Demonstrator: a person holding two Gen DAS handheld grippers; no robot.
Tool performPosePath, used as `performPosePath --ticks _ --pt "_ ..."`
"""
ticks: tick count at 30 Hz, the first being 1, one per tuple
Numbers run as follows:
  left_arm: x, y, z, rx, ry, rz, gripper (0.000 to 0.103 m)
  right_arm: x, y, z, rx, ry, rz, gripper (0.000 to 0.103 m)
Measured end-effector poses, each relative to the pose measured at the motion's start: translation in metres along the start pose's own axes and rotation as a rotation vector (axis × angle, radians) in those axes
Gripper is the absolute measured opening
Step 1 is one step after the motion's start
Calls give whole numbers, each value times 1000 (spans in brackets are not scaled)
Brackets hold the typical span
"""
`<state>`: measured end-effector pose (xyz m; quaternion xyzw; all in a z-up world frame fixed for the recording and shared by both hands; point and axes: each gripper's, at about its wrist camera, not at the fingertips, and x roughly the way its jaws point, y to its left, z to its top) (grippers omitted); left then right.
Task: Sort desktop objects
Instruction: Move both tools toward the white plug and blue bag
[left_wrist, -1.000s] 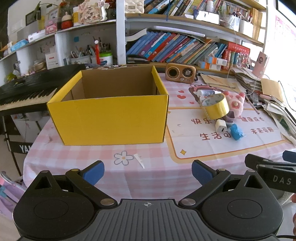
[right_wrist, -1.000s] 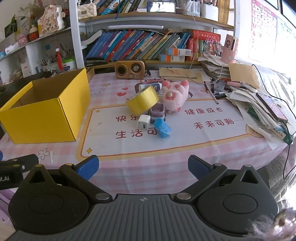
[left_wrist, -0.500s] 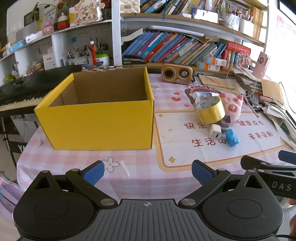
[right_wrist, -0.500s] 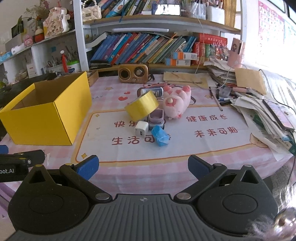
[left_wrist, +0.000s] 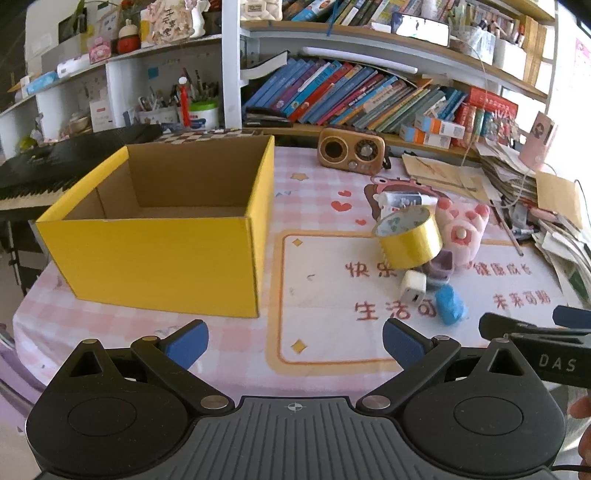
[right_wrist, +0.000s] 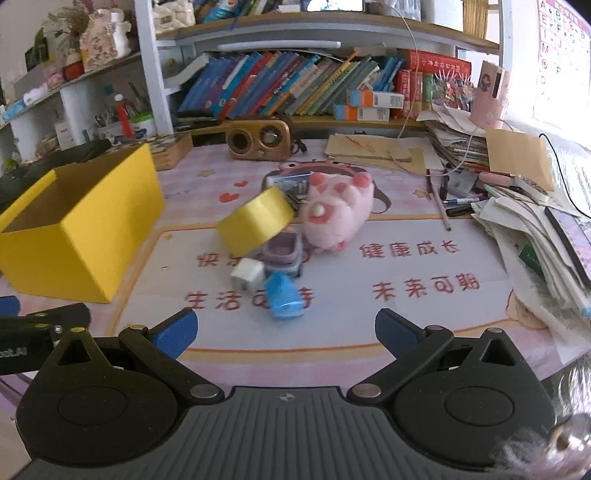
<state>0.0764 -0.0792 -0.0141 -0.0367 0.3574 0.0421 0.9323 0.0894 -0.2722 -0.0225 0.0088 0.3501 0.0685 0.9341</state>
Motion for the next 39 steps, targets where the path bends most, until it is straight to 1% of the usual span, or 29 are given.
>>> performPosePath --ticks 2,6,11,15,20,23,26,34,39 --pt "4 -7 2 -14 0 10 102 6 -8 4 -23 8 -8 103" --pt "13 -24 4 -32 10 35 102 18 -24 10 -60 11 7 103" --pt "21 -39 5 -38 18 72 102 32 -42 17 -91 18 57 103" --pt "24 -46 8 -43 9 104 102 43 -49 22 -111 20 96 103" --pt "27 -49 11 -57 14 136 102 55 -54 26 -125 36 138 101" --pt "28 -50 12 -69 20 141 102 60 -55 28 -133 40 156 101" --pt "29 -50 12 -84 35 128 101 64 -56 29 -136 45 174 101" --pt "25 -48 15 -103 16 161 101 73 -53 35 -158 52 218 101" --pt "24 -46 17 -108 12 179 101 77 -51 38 -174 55 227 101"
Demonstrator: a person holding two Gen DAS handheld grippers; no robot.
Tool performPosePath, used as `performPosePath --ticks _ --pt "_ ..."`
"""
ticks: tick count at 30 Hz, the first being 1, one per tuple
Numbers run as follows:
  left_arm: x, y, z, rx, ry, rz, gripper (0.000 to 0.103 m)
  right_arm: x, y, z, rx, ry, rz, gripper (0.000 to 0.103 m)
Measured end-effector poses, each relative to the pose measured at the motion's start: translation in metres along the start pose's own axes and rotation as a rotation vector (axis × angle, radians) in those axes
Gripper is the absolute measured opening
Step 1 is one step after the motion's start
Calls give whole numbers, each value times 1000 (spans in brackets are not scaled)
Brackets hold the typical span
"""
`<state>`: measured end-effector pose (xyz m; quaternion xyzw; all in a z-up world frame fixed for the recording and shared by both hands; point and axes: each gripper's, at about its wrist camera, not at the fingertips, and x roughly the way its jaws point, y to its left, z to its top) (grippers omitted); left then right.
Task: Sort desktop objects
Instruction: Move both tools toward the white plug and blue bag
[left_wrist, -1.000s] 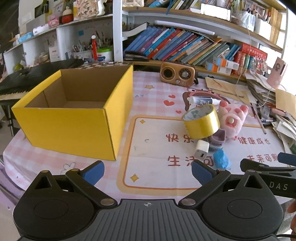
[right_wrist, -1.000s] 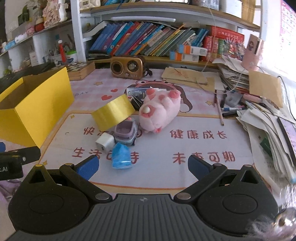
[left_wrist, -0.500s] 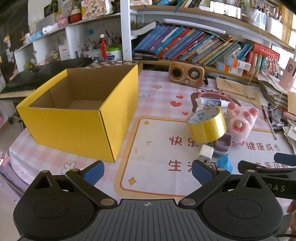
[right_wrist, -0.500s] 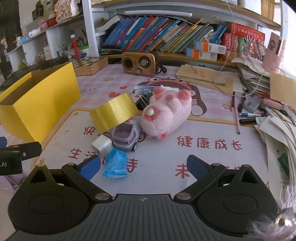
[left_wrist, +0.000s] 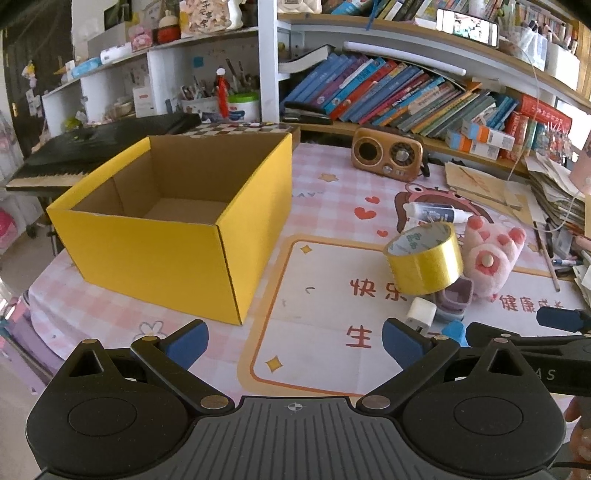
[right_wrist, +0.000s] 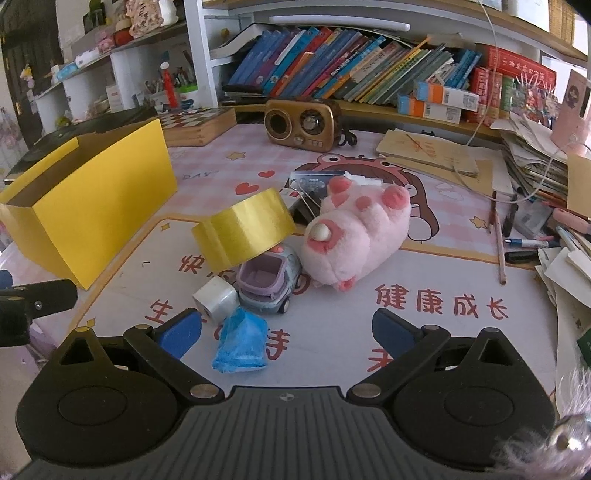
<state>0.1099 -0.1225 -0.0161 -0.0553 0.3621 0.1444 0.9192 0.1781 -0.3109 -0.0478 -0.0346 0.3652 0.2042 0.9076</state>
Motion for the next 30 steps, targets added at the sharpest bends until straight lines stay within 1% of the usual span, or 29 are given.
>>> performPosePath --ticks 3,5,9,16,19,23,25,27,30 --pt "0 0 0 1 2 8 101 3 0 0 -6 7 4 100" --pt "1 1 0 1 1 12 101 6 1 1 -11 14 8 97" --pt "2 1 1 6 -1 22 101 10 2 2 -17 20 15 97" --pt "5 -2 1 15 2 0 101 14 3 3 -18 26 18 96" --pt "4 -3 3 13 -6 1 101 19 3 4 -20 38 24 91" --pt "1 -2 7 17 -34 37 101 25 6 7 -36 44 35 88" --pt "2 -2 8 17 -29 40 101 30 9 9 -59 55 42 88" --pt "3 -4 8 23 -22 39 101 37 15 9 -107 81 44 84" --pt "4 -7 8 41 -17 35 101 46 19 3 -138 124 66 74"
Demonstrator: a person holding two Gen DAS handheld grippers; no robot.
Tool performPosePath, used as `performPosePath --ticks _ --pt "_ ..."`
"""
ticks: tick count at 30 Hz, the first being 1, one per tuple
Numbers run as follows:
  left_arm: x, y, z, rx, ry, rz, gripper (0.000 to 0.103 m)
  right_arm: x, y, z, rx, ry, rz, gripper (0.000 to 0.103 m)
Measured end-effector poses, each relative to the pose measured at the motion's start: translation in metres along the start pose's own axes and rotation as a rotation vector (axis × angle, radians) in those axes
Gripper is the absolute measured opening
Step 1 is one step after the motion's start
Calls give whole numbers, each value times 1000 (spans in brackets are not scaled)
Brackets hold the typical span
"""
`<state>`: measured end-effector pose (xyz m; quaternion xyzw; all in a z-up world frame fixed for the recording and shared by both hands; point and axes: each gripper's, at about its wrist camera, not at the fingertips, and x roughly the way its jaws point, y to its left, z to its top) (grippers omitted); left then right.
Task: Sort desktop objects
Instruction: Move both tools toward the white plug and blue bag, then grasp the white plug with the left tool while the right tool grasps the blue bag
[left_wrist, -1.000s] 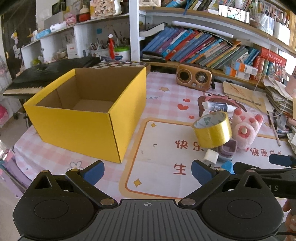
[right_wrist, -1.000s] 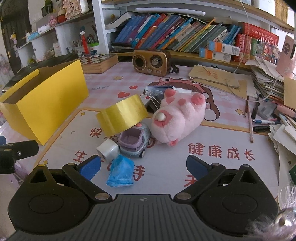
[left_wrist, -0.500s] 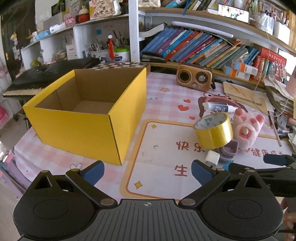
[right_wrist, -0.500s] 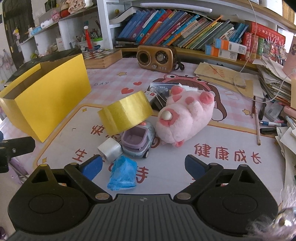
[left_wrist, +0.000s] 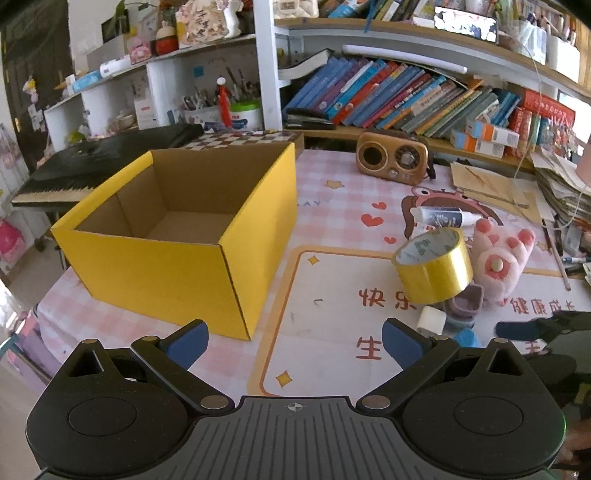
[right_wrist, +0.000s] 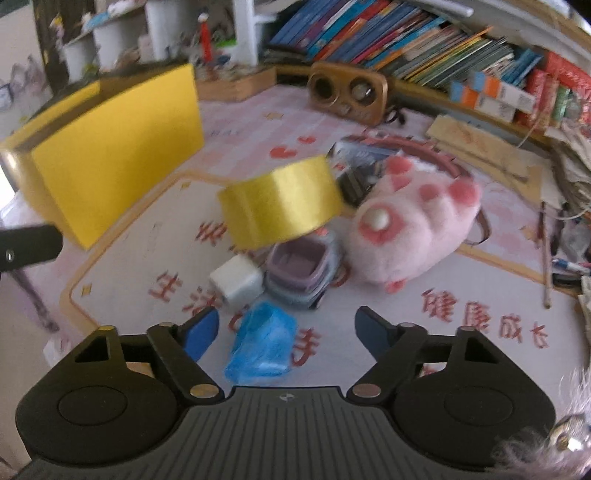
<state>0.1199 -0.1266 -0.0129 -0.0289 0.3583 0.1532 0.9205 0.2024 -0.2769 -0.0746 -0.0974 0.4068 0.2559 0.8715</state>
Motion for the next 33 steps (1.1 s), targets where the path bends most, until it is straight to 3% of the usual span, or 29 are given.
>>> performPosePath --ticks 4,6,7,13,15,18,23,28,31,33 --pt "5 -5 1 24 18 -9 100 8 0 -4 -6 20 16 57" --pt "10 -10 2 41 33 -27 96 9 2 -5 -32 2 10 41" --pt "12 -12 2 53 39 -37 96 8 1 -5 -40 -5 15 27" --pt "35 -37 3 143 65 -123 76 -5 -25 -9 35 -28 -2 27" --pt "47 -48 1 181 80 -159 57 -12 -35 -10 58 -38 -18 27" --pt "63 -64 -2 237 96 -209 42 -22 -49 -14 100 -55 -28 27" --pt "75 -81 -1 268 108 -285 39 -37 -60 -20 122 -76 -31 27" --pt "79 -89 -3 283 128 -310 39 -42 -62 -25 124 -79 -40 27" --pt "75 -92 -1 274 127 -327 42 -44 -64 -26 130 -82 -44 27" --pt "74 -97 -1 282 122 -335 54 -45 -66 -27 134 -83 -44 27"
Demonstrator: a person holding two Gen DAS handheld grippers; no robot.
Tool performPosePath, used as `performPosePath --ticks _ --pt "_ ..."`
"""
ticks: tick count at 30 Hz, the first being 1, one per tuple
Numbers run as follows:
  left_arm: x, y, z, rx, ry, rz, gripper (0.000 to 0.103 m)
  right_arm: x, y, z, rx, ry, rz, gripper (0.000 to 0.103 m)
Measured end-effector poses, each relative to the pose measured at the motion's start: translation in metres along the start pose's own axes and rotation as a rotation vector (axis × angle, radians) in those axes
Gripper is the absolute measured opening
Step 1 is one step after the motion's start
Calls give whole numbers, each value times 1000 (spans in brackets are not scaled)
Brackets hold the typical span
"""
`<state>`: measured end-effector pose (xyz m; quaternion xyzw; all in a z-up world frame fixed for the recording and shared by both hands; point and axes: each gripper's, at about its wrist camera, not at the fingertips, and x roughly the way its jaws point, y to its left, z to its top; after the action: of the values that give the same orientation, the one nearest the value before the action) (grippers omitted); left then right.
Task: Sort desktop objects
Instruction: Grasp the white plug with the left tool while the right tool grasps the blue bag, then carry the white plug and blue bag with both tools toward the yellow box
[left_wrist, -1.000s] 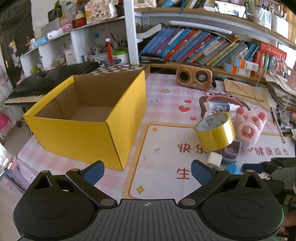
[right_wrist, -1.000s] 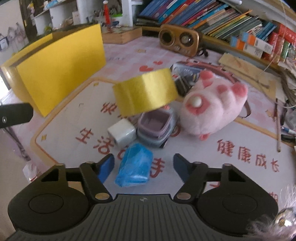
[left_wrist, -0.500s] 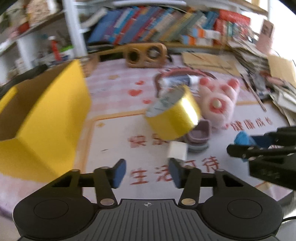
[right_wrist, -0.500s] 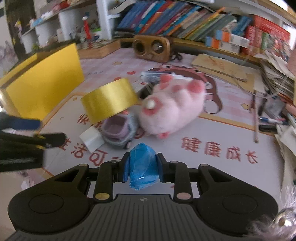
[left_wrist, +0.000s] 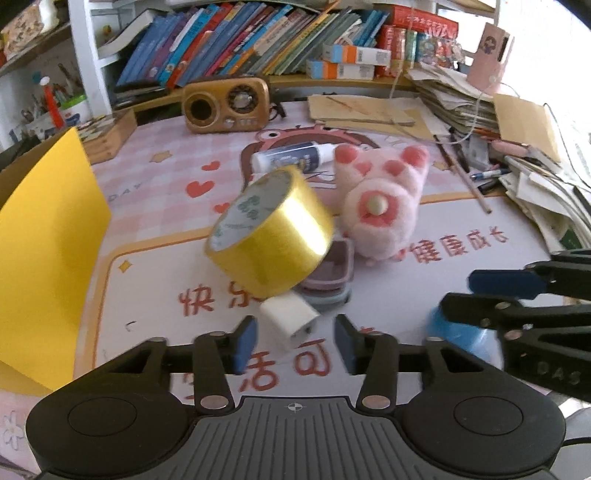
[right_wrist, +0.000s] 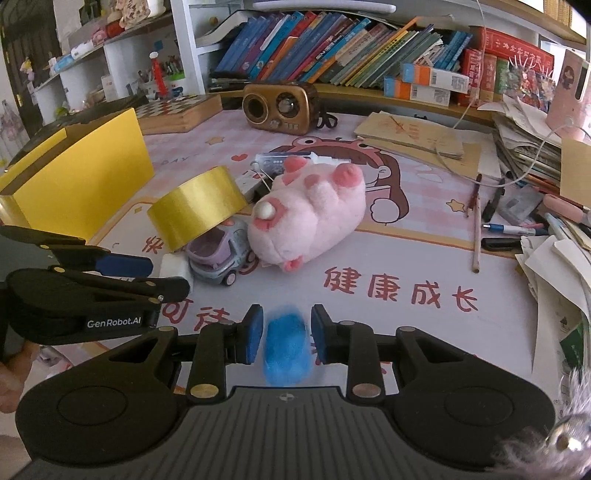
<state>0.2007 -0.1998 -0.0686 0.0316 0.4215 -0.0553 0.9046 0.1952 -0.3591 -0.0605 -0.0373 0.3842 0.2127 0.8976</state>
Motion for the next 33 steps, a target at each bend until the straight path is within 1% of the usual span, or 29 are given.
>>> performPosePath --ticks 2,4,6,9,12,13,14,16,17,20,21,25,27,29,33 --pt "4 -5 1 13 -5 29 54 0 -1 0 0 1 2 26" --pt "11 -6 3 -11 2 62 52 0 -1 -1 -3 2 3 26" --pt "17 -2 3 -48 16 82 40 0 0 -1 -4 2 3 24" --pt "16 4 0 -67 20 95 34 0 1 -2 -7 13 6 24" --pt "12 11 -2 -80 11 98 31 2 3 -4 -17 30 16 25" --pt "13 11 -1 -83 9 90 31 3 4 -5 -22 36 20 27" --pt "14 11 -1 -78 9 84 31 3 6 -5 -26 38 19 37" --pt "17 8 0 -57 6 78 32 5 10 -6 -44 46 9 48" --pt "19 7 1 -47 4 82 31 6 11 -6 -52 52 3 50" --pt "22 6 2 -43 -8 83 30 10 15 -8 -61 70 2 50" --pt "22 6 2 -46 -8 80 24 12 16 -8 -63 77 2 50" --pt "18 10 -2 -58 -5 72 24 20 18 -11 -58 110 6 48" --pt "13 12 -4 -66 -1 60 24 22 20 -12 -58 111 1 46" --pt "5 10 -7 -56 -11 57 24 23 22 -12 -68 106 -8 32" --pt "-11 13 -11 -61 -26 50 24 22 20 -11 -64 97 -2 28"
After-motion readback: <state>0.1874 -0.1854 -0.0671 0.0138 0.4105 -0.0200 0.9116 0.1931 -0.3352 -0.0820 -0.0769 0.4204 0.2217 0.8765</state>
